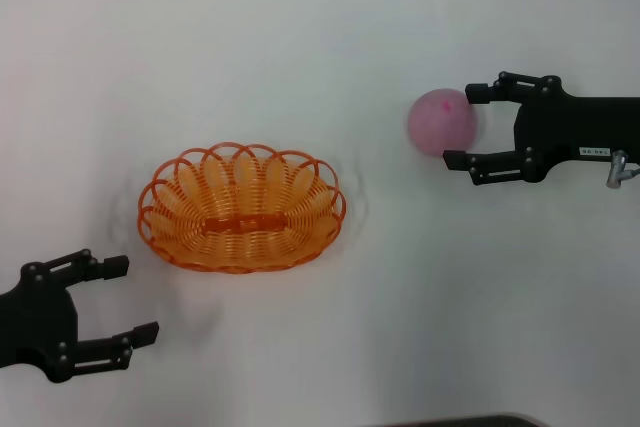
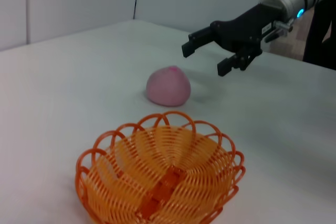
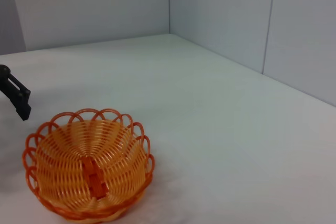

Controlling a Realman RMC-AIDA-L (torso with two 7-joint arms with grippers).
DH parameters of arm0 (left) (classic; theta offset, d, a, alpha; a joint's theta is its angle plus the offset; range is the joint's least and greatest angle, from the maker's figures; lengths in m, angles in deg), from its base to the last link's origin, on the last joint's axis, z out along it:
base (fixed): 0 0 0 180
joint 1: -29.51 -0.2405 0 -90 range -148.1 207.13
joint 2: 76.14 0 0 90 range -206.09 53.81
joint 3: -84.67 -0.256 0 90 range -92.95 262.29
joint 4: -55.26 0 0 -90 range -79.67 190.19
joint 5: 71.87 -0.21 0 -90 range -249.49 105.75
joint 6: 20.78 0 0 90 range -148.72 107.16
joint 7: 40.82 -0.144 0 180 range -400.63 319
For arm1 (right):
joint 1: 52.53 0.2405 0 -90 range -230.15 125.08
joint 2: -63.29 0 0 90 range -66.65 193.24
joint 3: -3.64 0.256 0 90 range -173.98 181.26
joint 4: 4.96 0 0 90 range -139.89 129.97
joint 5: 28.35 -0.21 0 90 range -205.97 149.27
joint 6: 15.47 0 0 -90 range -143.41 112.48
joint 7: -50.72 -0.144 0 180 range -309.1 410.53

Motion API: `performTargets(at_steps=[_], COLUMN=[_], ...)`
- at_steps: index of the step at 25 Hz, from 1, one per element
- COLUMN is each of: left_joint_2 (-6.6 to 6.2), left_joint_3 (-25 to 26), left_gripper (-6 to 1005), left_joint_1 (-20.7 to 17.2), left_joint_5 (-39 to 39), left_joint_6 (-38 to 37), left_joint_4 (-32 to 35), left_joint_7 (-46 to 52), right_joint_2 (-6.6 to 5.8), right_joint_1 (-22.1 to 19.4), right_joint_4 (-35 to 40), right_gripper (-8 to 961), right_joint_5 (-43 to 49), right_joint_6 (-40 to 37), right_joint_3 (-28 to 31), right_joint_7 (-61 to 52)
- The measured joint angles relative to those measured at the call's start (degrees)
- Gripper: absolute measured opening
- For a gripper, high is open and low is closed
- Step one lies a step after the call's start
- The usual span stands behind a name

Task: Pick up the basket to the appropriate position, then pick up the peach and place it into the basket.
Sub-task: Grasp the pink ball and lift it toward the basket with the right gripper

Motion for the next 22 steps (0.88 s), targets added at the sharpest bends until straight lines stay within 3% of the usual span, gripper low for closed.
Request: performTargets(at_steps=[9,17,22], left_joint_2=[0.0,0.0,-0.01], left_joint_3=[0.3,0.8,1.0], left_gripper=[860,859,860], left_joint_1=[0.0,0.3,0.3], left_joint_5=[-0.7,-0.4,-0.3], left_joint_6=[-0.2,0.1,0.2], left_joint_4=[0.0,0.4,0.6], left_joint_7=[0.0,0.0,-0.1], right_joint_2=[-0.21,-0.17,-0.53], right_joint_1=[0.0,0.7,4.1], right_joint_4=[1.5,11.0,16.2], right_gripper=[866,864,863], right_joint_5=[0.2,3.6,9.7], right_joint_6=[-1.1,-5.1,-9.2], right_joint_3=[0.0,-0.8,-1.0], right_joint_7=[-4.8,-23.6,-36.7])
